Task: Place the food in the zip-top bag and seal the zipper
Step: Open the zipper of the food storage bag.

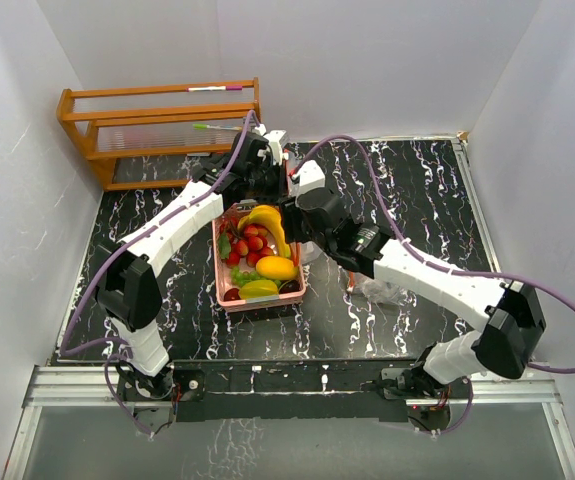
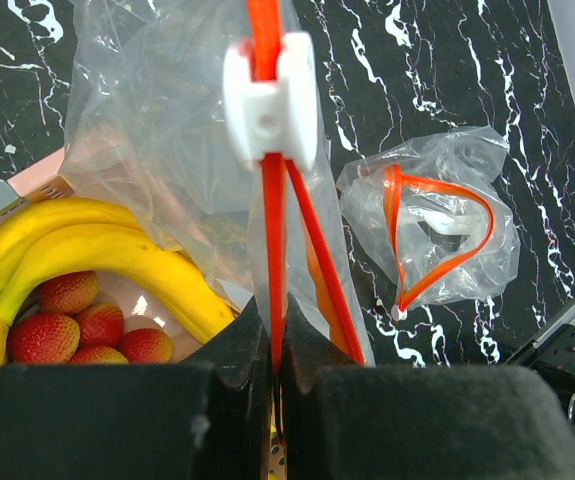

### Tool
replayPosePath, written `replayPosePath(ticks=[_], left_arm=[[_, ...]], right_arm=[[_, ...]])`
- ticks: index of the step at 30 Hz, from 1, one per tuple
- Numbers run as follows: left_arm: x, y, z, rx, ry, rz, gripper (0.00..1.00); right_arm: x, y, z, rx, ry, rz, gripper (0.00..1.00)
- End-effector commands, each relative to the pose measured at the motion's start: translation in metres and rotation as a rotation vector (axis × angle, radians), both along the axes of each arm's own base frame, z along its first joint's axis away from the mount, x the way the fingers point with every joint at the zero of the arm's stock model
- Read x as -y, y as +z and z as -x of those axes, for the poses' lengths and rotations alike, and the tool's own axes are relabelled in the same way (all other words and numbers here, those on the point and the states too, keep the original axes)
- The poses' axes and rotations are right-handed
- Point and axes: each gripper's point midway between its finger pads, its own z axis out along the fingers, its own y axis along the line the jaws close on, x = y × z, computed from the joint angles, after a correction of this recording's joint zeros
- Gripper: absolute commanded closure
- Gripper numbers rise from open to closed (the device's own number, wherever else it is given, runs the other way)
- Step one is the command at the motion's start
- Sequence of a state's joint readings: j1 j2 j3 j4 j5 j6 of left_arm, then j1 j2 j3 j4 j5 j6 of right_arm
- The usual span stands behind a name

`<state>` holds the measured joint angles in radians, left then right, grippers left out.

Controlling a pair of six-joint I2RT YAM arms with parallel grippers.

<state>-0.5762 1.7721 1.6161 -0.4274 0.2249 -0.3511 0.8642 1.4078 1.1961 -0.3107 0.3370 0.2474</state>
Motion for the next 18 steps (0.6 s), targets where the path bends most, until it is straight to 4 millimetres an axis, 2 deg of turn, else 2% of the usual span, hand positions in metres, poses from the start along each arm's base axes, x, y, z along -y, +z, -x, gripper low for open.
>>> replayPosePath(ticks=[1,5,18], left_arm=[[-0.002,0.038,0.011,0.061,-0.023,0.045,1.0],[-0.005,0.04,0.016,0.069,-0.027,0.049,1.0],[-0.002,0.048,0.028,0.072,-0.059,0.098,1.0]], right_arm=[[-0.001,0.013,-0.013,0.059,-0.077,-0.063,0.5],[0.013,0.008,-0.018,0.075,-0.158,-0.047,0.57],[0.014,-0.002,-0.028,0.09,-0.217,-0.048,0.58]])
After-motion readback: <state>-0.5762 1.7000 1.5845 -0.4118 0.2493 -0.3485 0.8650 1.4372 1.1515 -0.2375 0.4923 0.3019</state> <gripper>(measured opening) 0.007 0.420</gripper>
